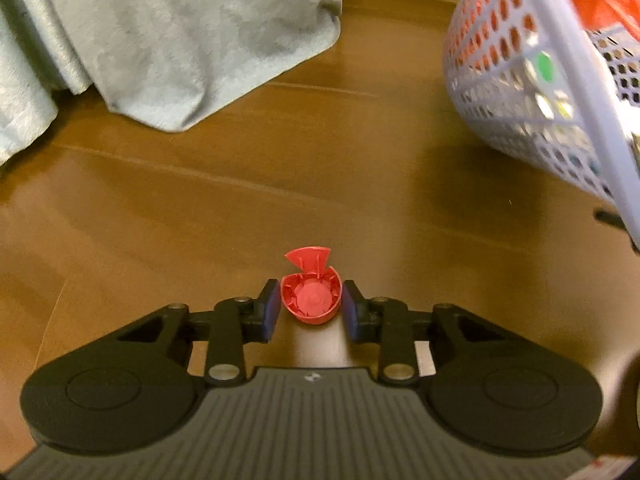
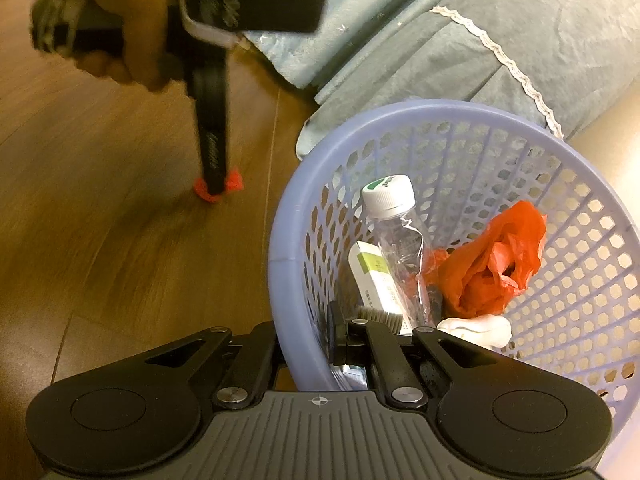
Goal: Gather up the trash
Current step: 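Grasp the red bottle cap with the left tool, then lift the red cap and drop it into the wastebasket, opening the left tool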
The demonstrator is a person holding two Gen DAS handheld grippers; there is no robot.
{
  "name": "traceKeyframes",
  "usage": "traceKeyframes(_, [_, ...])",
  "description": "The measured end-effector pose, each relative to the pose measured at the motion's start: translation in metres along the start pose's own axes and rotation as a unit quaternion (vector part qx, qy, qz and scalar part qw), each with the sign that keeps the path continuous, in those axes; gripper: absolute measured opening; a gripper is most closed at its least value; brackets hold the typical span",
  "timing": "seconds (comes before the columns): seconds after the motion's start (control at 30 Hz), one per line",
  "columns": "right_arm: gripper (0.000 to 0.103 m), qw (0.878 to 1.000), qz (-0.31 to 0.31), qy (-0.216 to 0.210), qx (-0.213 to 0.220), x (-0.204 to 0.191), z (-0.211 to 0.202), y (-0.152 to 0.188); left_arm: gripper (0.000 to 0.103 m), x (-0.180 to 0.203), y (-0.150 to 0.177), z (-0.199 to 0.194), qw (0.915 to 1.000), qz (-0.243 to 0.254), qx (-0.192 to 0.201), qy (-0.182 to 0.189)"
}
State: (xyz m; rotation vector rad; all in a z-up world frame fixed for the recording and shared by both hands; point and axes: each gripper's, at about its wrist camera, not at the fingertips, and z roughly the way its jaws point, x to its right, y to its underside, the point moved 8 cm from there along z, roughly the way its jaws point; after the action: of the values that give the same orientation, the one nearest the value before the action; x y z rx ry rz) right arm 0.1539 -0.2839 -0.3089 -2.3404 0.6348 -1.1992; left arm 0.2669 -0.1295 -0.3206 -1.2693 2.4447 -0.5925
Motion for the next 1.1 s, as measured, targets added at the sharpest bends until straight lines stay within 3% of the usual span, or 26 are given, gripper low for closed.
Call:
traceKeyframes(0.27, [0.002,1.0,0.0,0.0,-0.001,0.001,0.001,-0.001,0.028,-0.005,0.048,-0.059,0.9988,-0.017,-0.046,-0.005])
traceKeyframes(0.5, [0.002,1.0,-0.005,0.0,-0.005,0.002,0.003,-0.002,0.028,-0.016,0.074,-0.09,0.997,-0.063,-0.045,-0.003])
traceKeyframes(1.1, [0.002,1.0,-0.015,0.0,-0.007,-0.003,0.004,0.0,0.028,-0.012,0.084,-0.097,0.9972,-0.062,-0.042,0.002])
